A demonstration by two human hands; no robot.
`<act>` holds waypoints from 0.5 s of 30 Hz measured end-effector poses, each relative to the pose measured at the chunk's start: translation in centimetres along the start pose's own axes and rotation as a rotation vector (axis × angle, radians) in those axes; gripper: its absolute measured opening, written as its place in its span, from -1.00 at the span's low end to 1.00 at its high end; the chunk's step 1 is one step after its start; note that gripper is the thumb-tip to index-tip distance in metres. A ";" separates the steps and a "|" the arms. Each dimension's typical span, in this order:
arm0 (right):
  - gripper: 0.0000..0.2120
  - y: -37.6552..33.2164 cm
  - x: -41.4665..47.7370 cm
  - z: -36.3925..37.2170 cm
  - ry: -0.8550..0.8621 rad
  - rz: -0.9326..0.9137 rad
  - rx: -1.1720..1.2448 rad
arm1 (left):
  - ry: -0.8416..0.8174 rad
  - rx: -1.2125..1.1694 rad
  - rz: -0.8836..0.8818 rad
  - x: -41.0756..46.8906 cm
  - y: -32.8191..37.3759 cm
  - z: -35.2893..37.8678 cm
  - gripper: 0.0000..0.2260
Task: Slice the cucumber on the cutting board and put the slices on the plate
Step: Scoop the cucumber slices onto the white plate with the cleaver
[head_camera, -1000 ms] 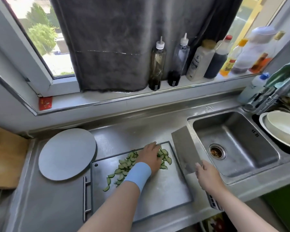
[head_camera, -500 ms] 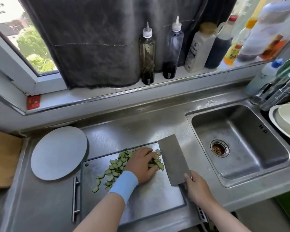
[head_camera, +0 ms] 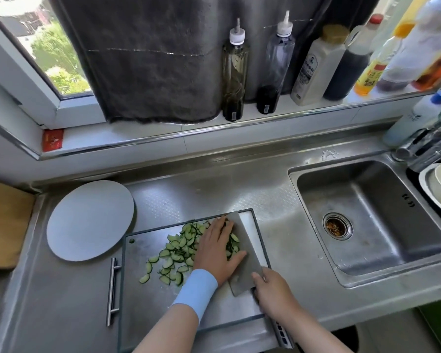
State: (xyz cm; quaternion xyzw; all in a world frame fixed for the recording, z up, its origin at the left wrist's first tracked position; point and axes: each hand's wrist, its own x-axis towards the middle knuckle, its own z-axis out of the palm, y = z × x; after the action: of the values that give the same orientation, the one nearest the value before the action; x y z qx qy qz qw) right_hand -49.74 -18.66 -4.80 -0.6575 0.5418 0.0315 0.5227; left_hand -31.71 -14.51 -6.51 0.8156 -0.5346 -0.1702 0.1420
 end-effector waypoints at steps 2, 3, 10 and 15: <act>-0.76 -0.3 -0.3 0.4 -0.035 0.025 0.056 | 0.027 0.004 0.006 -0.5 0.2 0.2 -0.28; -0.76 -0.5 -0.5 0.5 -0.059 0.050 0.123 | 0.041 0.008 0.013 -0.7 0.3 0.3 -0.29; -0.71 -2.8 -2.1 -1.3 -0.187 0.091 0.346 | 0.228 -0.031 -0.016 -2.3 1.3 -0.6 -0.43; -0.78 -6.1 -3.4 -1.8 -0.248 0.021 0.300 | 0.405 -0.057 -0.031 -3.1 0.8 -3.5 -0.51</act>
State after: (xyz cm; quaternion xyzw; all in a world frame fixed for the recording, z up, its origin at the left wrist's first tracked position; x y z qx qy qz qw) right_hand -47.52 -18.44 2.09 -0.5576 0.4785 0.0365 0.6773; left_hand -31.97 -11.79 -2.64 0.8370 -0.4773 -0.0201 0.2668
